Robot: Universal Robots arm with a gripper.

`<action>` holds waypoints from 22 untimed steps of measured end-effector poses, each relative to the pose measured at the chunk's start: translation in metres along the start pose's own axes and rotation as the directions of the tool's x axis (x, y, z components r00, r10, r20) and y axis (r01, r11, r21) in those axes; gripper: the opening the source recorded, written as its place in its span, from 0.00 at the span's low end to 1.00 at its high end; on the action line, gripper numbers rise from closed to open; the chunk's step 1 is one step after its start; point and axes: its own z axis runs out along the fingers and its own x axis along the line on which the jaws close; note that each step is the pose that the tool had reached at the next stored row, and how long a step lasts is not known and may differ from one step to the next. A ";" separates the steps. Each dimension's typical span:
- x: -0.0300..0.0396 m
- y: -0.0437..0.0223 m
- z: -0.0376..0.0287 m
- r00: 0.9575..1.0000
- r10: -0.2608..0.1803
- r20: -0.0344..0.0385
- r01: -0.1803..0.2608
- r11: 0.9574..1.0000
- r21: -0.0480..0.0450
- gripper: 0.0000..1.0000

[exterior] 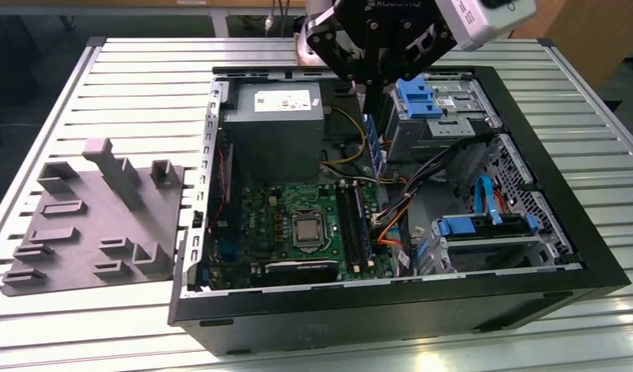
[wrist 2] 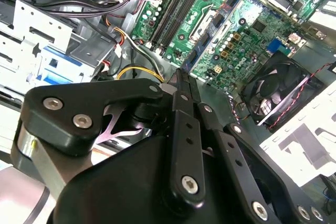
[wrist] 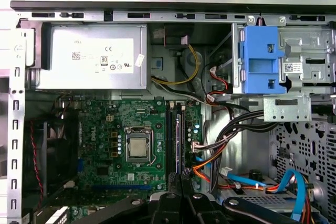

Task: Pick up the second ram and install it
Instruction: 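Insert the second ram into the second slot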

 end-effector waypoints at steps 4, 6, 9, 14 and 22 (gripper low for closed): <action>0.0000 0.0000 0.0007 1.000 0.000 0.000 0.000 1.000 0.000 0.12; 0.0001 -0.0002 0.0031 1.000 0.000 0.000 0.000 1.000 0.000 0.12; 0.0002 -0.0003 0.0054 1.000 0.000 0.000 0.000 1.000 0.000 0.12; 0.0002 -0.0003 0.0071 1.000 0.000 0.000 0.000 1.000 0.000 0.12; 0.0003 -0.0004 0.0088 1.000 0.000 0.000 0.000 1.000 0.000 0.12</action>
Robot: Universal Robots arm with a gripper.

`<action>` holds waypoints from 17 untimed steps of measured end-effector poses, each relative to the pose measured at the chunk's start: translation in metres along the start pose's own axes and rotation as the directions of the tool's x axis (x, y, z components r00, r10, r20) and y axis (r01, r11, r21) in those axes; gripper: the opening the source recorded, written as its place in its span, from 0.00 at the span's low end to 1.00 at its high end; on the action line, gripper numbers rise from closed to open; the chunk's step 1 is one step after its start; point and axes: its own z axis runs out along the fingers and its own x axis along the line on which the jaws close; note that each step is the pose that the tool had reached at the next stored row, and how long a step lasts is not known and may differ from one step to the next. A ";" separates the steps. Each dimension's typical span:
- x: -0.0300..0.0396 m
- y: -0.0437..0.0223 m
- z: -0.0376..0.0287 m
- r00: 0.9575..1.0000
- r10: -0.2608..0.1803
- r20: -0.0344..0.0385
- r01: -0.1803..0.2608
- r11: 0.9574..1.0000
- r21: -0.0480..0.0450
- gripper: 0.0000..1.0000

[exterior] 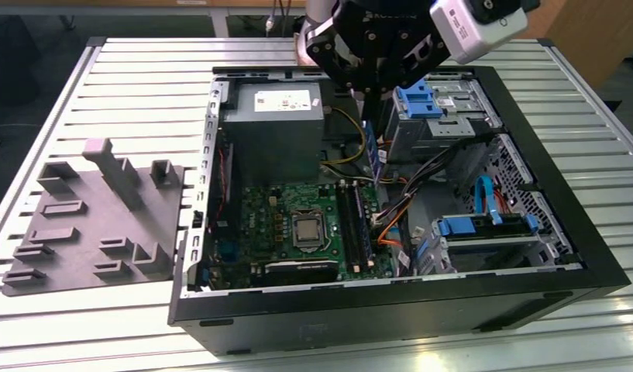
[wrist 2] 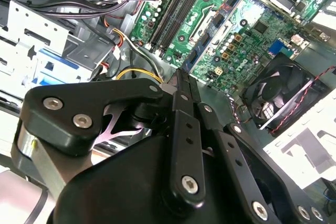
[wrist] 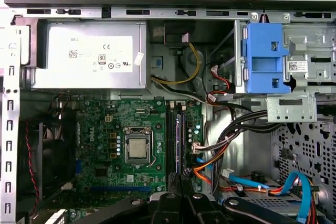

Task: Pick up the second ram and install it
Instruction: 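Insert the second ram into the second slot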

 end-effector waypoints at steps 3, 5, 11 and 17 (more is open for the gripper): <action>0.0001 -0.0001 0.0018 1.000 0.000 0.000 0.000 1.000 -0.002 0.12; 0.0001 -0.0001 0.0019 1.000 0.000 0.000 0.000 1.000 -0.002 0.12; 0.0001 -0.0002 0.0038 1.000 0.000 0.000 0.000 1.000 -0.002 0.12; 0.0002 -0.0003 0.0074 1.000 0.000 0.000 0.000 1.000 -0.002 0.12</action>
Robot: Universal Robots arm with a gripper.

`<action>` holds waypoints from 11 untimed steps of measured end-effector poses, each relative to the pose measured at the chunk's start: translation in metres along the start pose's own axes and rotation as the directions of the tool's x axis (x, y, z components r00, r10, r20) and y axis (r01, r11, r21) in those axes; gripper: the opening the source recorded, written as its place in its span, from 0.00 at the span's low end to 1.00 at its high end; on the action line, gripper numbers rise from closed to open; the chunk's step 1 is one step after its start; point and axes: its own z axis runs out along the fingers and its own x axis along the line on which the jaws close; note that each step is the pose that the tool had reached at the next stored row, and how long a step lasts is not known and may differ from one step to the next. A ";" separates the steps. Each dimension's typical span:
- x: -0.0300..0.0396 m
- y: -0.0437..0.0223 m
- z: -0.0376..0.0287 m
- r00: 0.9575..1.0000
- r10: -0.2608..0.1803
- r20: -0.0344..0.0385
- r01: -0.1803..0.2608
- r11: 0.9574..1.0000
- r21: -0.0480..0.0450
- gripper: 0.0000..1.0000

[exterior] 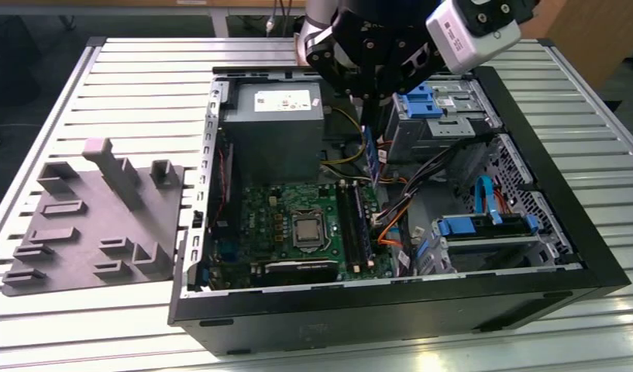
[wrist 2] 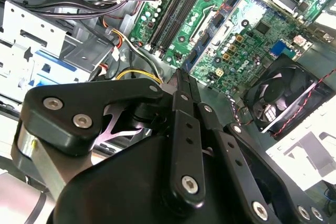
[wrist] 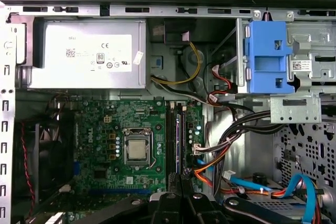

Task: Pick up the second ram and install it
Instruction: 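Insert the second ram into the second slot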

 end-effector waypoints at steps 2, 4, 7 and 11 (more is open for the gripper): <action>0.0000 -0.0001 0.0011 1.000 0.000 0.000 0.000 1.000 0.000 0.12; 0.0001 -0.0001 0.0023 1.000 0.000 0.000 0.000 1.000 0.000 0.12; 0.0001 -0.0002 0.0042 1.000 0.000 0.000 0.000 1.000 0.000 0.12; 0.0002 -0.0003 0.0071 1.000 0.000 0.000 0.000 1.000 0.000 0.12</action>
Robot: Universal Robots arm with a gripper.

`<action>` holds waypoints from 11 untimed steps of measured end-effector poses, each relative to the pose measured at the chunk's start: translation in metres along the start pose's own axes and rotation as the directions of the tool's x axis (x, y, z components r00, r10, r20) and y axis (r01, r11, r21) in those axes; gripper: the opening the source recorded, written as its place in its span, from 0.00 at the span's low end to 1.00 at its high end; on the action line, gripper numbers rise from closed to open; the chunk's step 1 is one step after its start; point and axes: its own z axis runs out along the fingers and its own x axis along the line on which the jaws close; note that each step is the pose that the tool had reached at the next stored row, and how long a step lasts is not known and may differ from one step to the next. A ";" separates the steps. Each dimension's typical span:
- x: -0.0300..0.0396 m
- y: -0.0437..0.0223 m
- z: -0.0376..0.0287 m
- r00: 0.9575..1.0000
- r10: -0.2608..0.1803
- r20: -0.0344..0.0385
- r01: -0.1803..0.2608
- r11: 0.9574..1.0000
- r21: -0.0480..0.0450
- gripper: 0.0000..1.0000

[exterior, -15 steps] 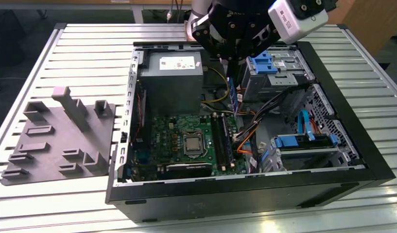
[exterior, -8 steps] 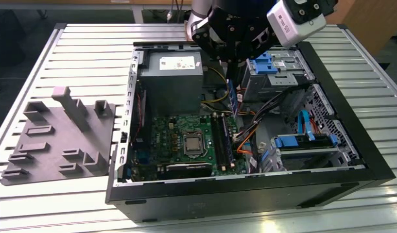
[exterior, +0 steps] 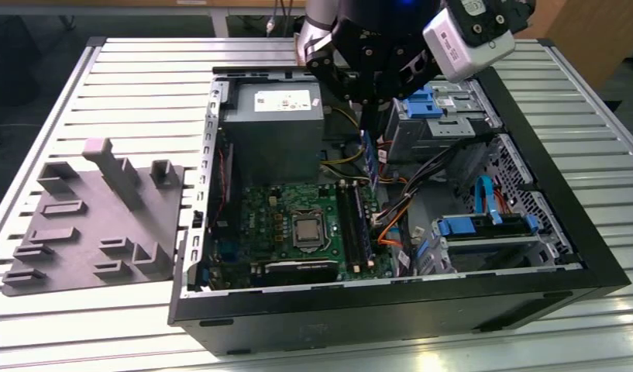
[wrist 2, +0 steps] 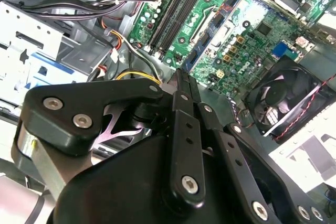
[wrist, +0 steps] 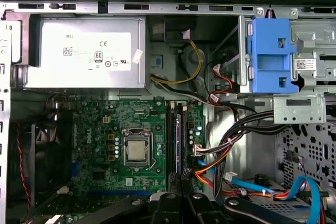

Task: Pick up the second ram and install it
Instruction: 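Insert the second ram into the second slot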

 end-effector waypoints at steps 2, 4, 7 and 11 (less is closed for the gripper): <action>0.0001 -0.0001 0.0014 1.000 0.000 0.000 0.000 1.000 0.000 0.12; 0.0001 -0.0002 0.0028 1.000 0.000 0.000 0.000 1.000 0.000 0.12; 0.0002 -0.0002 0.0049 1.000 0.000 0.000 0.000 1.000 0.000 0.12; 0.0003 -0.0004 0.0078 1.000 0.000 0.000 0.000 1.000 0.000 0.12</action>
